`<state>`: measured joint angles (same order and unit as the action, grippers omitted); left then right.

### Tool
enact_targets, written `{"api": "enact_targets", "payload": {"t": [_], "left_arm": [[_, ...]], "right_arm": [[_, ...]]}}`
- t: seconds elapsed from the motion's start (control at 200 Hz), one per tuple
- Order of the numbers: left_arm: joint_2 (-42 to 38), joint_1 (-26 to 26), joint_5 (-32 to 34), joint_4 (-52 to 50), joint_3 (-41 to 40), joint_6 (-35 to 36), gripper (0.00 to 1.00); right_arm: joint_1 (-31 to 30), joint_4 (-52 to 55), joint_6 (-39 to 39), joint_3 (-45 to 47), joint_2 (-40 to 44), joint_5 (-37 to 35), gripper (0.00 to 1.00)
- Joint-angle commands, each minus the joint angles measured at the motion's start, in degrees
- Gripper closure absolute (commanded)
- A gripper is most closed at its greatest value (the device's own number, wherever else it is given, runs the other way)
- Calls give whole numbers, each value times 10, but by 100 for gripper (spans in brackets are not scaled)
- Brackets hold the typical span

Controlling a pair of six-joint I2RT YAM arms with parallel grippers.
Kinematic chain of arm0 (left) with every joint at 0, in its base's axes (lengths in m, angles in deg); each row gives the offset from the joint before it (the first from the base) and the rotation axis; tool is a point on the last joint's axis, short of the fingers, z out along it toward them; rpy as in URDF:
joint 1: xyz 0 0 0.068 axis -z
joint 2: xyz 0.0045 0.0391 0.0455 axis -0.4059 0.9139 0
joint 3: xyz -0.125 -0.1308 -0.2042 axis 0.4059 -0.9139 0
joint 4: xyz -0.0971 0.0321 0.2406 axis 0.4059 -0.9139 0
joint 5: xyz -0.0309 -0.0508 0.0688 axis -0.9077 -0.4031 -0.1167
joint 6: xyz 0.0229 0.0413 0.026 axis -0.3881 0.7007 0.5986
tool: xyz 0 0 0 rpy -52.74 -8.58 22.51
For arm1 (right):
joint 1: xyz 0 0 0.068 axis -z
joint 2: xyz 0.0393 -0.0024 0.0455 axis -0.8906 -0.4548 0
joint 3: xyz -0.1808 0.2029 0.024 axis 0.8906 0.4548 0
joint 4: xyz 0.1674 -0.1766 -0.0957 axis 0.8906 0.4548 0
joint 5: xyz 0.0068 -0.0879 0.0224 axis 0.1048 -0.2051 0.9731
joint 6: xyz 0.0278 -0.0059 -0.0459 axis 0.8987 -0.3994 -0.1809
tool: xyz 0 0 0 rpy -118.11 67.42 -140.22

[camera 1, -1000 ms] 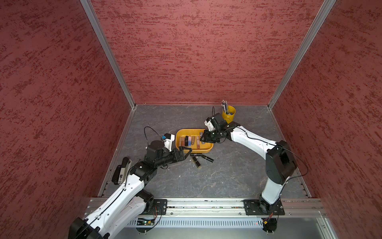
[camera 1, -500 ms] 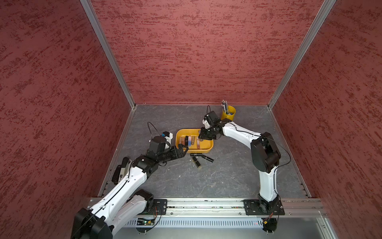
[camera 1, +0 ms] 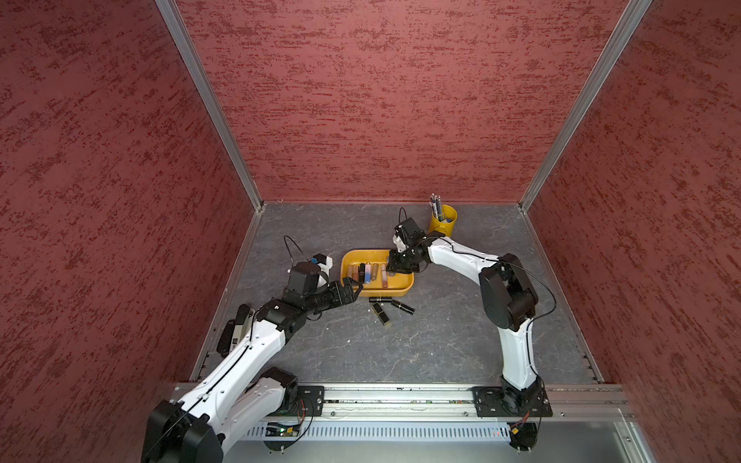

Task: Put the lipstick into the storage box
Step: Place the lipstick in the storage box.

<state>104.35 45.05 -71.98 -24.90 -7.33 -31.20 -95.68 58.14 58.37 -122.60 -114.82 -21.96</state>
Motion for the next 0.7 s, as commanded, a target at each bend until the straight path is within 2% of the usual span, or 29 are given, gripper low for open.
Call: {"api": "enact_targets", "payload": {"t": [0.0,0.356,0.696], "left_arm": [[-4,-5,-7,4,1,10,0],[-15,-11,-8,-5,-2,10,0],[-18,-16,-10,-9,-5,10,0]], "right_arm": [[6,-3,-9,-10,-18,-17,84],[10,-17,-2,-13,-38,-1,83],[11,-21,2,-17,-49,13,71]]}}
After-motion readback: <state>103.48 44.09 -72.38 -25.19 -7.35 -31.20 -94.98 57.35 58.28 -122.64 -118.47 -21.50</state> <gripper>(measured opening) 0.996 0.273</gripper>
